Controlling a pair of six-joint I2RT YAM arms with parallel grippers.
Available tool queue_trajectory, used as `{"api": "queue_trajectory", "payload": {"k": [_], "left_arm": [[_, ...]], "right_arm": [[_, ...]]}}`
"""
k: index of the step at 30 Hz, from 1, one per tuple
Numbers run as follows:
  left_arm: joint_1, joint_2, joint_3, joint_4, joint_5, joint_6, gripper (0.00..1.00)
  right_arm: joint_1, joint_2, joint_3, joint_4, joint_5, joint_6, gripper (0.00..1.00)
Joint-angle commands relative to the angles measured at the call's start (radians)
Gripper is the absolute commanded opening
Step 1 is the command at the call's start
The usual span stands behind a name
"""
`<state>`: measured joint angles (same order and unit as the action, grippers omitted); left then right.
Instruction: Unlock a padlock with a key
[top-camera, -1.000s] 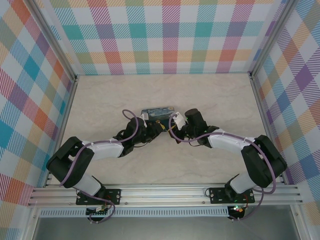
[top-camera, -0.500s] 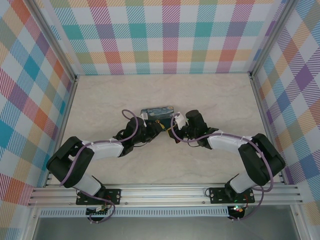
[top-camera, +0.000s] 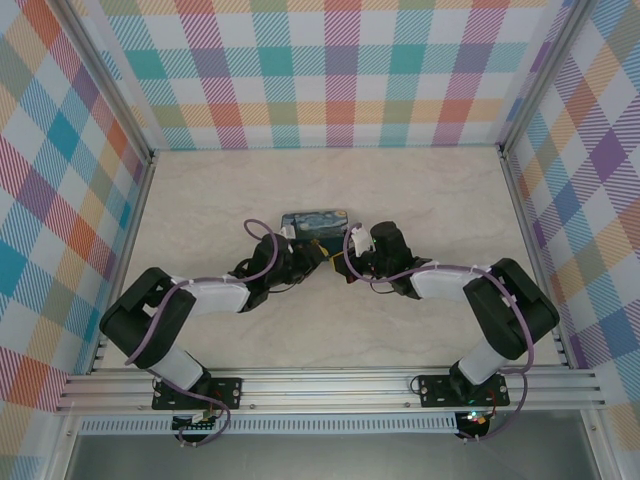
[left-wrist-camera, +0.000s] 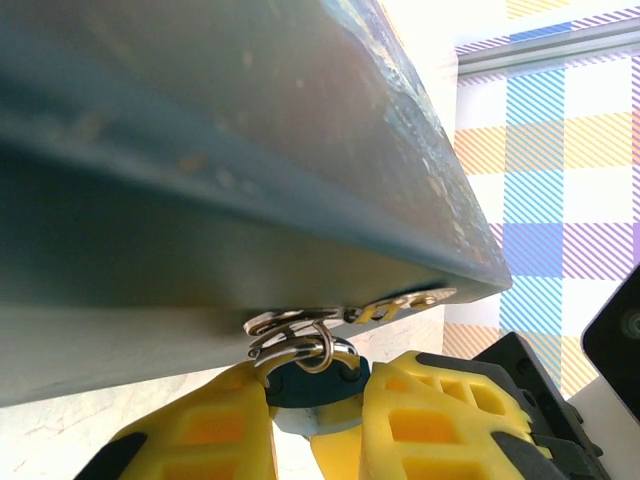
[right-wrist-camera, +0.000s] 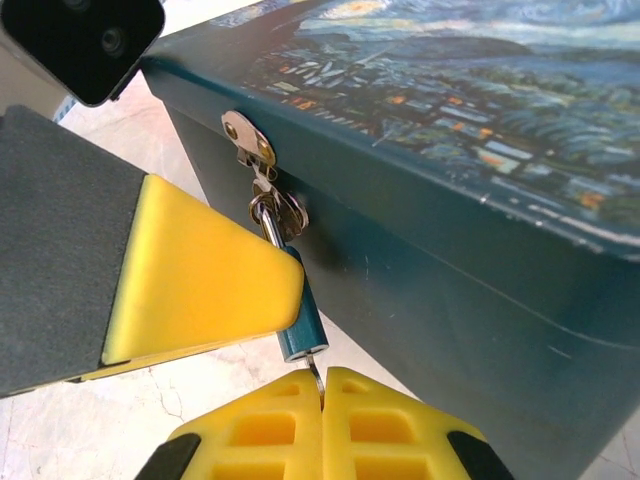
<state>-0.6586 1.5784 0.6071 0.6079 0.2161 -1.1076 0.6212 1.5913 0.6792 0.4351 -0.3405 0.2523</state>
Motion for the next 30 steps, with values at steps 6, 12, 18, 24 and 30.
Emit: {"api": "queue_trajectory", "payload": {"k": [6, 12, 18, 24, 30], "left_arm": [[-0.032, 0.073, -0.003, 0.076, 0.087, -0.024, 0.16], [-0.023, 0.021, -0.046, 0.058, 0.037, -0.021, 0.48], [-0.006, -0.133, -0.126, -0.043, -0.042, -0.024, 0.79], [0.013, -0.262, -0.185, -0.077, -0.080, -0.042, 0.85], [0.016, -0.244, -0.231, 0.067, -0.066, -0.109, 0.73]], "right_arm": [[0.038, 0.000, -0.006, 0.089, -0.007, 0.173, 0.05], [0.038, -0.006, 0.000, 0.006, 0.051, 0.242, 0.04], [0.040, 0.004, 0.011, -0.034, 0.041, 0.348, 0.04], [0.050, -0.010, -0.001, -0.029, 0.035, 0.462, 0.04], [0.061, -0.027, -0.040, 0.035, 0.043, 0.616, 0.04]]}}
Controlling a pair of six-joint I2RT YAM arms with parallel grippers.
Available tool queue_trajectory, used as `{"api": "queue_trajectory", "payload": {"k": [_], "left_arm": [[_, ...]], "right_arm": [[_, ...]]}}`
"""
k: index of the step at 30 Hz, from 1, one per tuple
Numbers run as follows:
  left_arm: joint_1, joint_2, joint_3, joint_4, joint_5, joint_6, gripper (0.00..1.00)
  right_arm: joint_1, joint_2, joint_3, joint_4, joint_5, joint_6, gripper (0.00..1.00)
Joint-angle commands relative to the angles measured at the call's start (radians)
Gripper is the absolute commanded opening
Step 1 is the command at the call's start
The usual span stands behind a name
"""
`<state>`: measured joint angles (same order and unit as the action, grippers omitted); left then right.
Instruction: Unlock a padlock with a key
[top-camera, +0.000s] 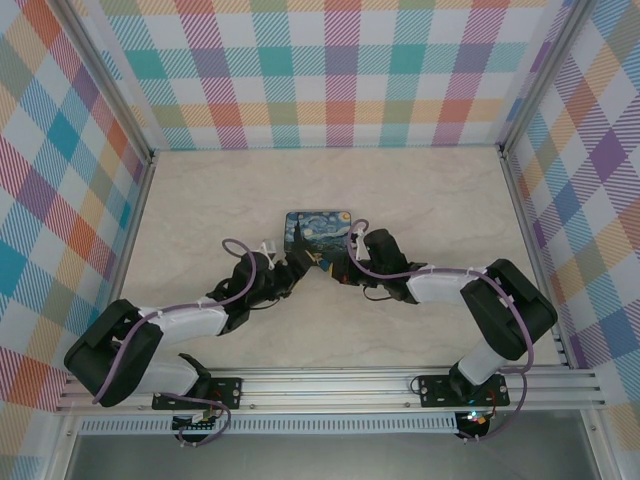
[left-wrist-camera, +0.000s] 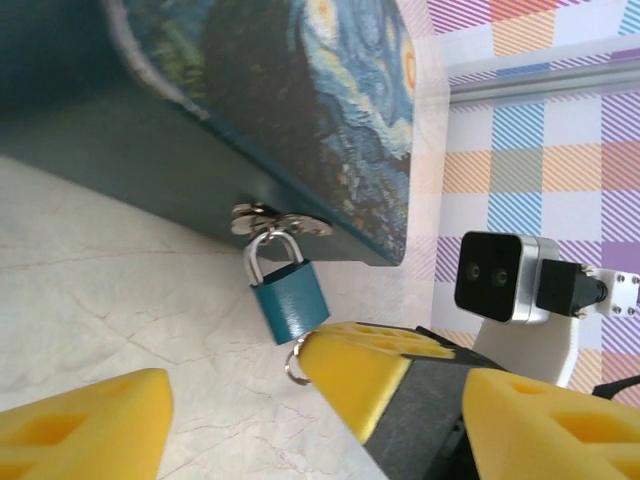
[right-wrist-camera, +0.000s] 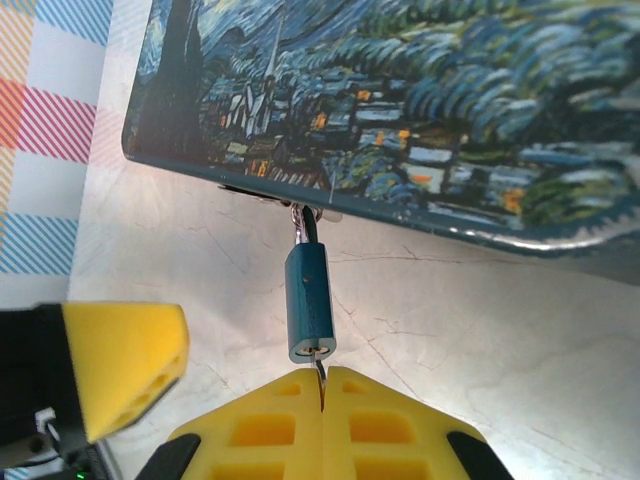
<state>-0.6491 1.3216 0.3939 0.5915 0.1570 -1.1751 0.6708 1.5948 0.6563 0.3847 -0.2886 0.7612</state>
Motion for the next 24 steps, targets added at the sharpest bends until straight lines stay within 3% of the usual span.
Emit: {"api": "queue_trajectory", "payload": {"k": [1, 11, 24], "left_arm": [[0.006, 0.025, -0.019, 0.100, -0.003, -0.050, 0.71], [-0.027, 0.167, -0.006, 0.257, 0.015, -0.135, 0.56], [-0.065, 0.309, 0.048, 0.354, -0.005, -0.164, 0.49]], "right_arm": [[0.014, -0.029, -0.023, 0.098, -0.005, 0.130, 0.04], [0.030, -0.024, -0.037, 0.121, 0.021, 0.201, 0.04], [0.039, -0.011, -0.034, 0.143, 0.014, 0.234, 0.04]]}}
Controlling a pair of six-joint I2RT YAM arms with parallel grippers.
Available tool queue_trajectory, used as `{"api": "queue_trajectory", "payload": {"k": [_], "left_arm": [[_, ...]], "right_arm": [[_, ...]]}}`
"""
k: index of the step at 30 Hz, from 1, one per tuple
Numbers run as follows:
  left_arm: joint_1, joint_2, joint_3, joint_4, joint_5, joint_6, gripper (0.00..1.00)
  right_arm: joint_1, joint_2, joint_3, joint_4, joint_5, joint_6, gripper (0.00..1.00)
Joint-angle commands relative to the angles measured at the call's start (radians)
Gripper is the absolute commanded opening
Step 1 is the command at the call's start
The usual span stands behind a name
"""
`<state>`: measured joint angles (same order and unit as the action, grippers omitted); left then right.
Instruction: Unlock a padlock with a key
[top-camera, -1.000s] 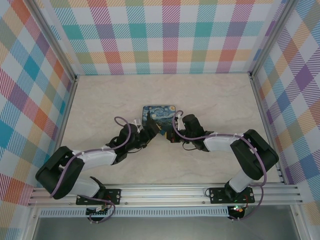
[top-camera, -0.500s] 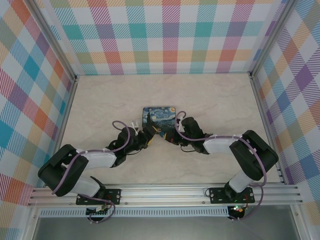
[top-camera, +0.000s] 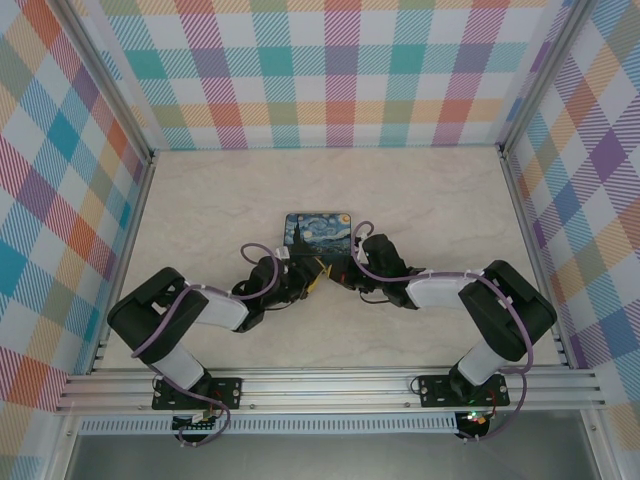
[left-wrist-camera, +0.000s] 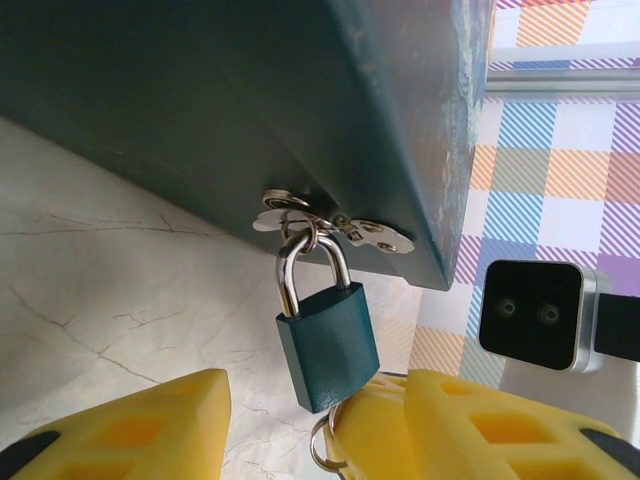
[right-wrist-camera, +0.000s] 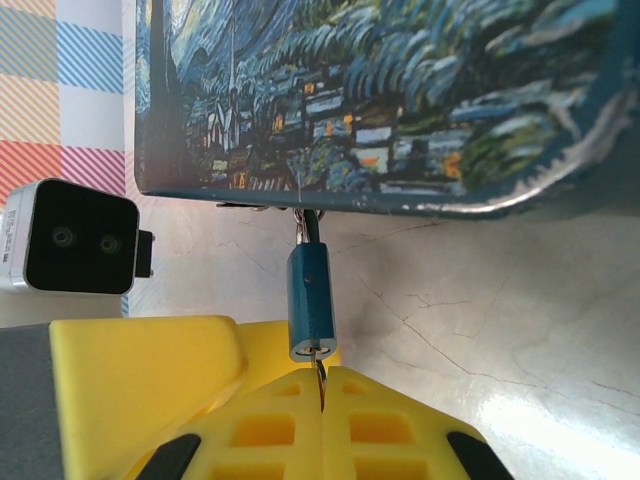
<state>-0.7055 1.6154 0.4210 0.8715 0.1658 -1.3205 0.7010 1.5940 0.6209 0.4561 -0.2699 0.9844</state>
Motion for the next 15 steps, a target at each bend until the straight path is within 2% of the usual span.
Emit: {"api": "queue_trajectory", "payload": {"k": [1, 9, 15], "left_arm": [[-0.009, 0.022, 0.025, 0.079, -0.017, -0.019, 0.48], [-0.009, 0.091, 0.041, 0.152, -0.056, -0.055, 0.41], [-0.009, 0.089, 0.033, 0.156, -0.102, -0.075, 0.35]], "right_arm": [[0.009, -0.009, 0.001, 0.070, -0.003, 0.012, 0.04], [0.016, -0.005, 0.000, 0.071, 0.004, 0.013, 0.04], [0.018, 0.000, 0.002, 0.072, 0.006, 0.017, 0.04]]}}
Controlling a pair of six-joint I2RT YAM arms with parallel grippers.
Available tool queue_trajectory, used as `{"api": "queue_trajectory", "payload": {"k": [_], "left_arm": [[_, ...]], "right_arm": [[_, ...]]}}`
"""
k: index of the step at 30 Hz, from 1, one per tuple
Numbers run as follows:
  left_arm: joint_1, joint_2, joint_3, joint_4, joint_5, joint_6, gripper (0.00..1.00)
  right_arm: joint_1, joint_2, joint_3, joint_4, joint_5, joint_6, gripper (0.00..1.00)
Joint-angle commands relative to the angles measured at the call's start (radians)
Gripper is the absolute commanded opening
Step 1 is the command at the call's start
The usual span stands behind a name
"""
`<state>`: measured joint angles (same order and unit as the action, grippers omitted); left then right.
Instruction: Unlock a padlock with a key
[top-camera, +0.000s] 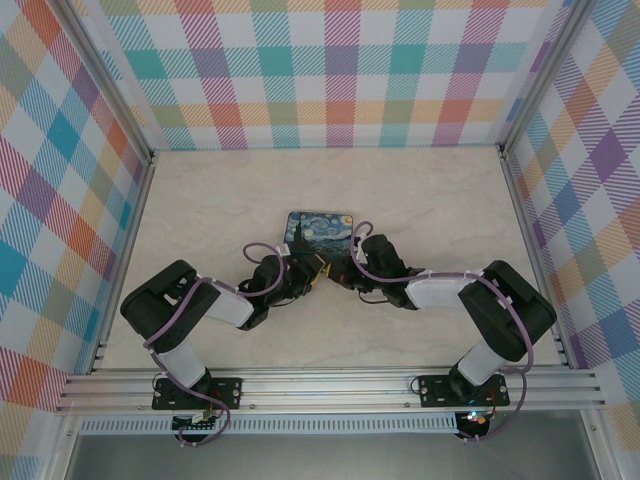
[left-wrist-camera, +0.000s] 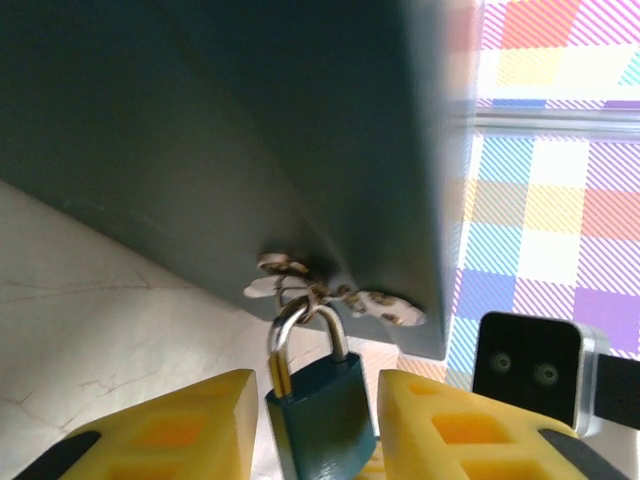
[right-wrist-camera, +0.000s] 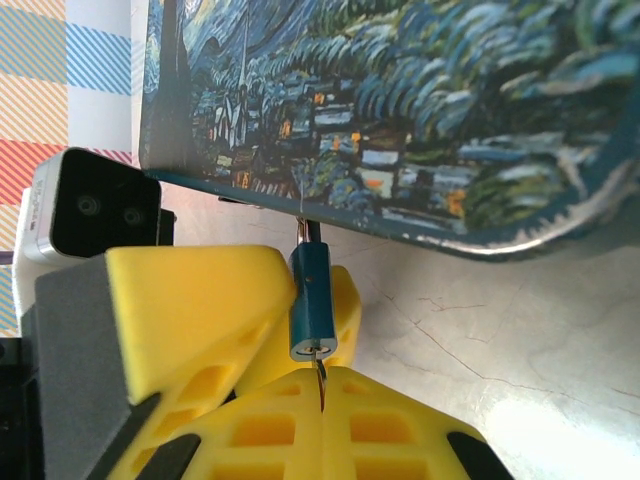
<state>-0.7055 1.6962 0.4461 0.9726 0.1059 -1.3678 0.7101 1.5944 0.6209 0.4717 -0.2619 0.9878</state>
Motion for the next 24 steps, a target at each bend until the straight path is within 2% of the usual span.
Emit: {"api": "queue_trajectory", "payload": {"k": [1, 11, 16, 18, 24], "left_arm": [[-0.009, 0.008, 0.005, 0.060, -0.047, -0.032, 0.34], [-0.009, 0.021, 0.025, 0.068, -0.025, -0.034, 0.15], [-0.012, 0.012, 0.023, 0.053, -0.025, -0.027, 0.00], [-0.010, 0.005, 0.023, 0.040, -0.027, -0.019, 0.00], [-0.009, -0.053, 0.034, -0.071, -0.035, 0.023, 0.00]], "right_arm": [[0.009, -0.001, 0.003, 0.055, -0.001, 0.014, 0.04], [0.013, 0.030, 0.010, 0.090, -0.003, 0.031, 0.05], [0.012, 0.029, 0.011, 0.095, 0.002, 0.027, 0.11], [0.009, 0.019, 0.011, 0.084, 0.004, 0.012, 0.13], [-0.007, -0.074, 0.008, -0.067, 0.040, -0.084, 0.40]]}}
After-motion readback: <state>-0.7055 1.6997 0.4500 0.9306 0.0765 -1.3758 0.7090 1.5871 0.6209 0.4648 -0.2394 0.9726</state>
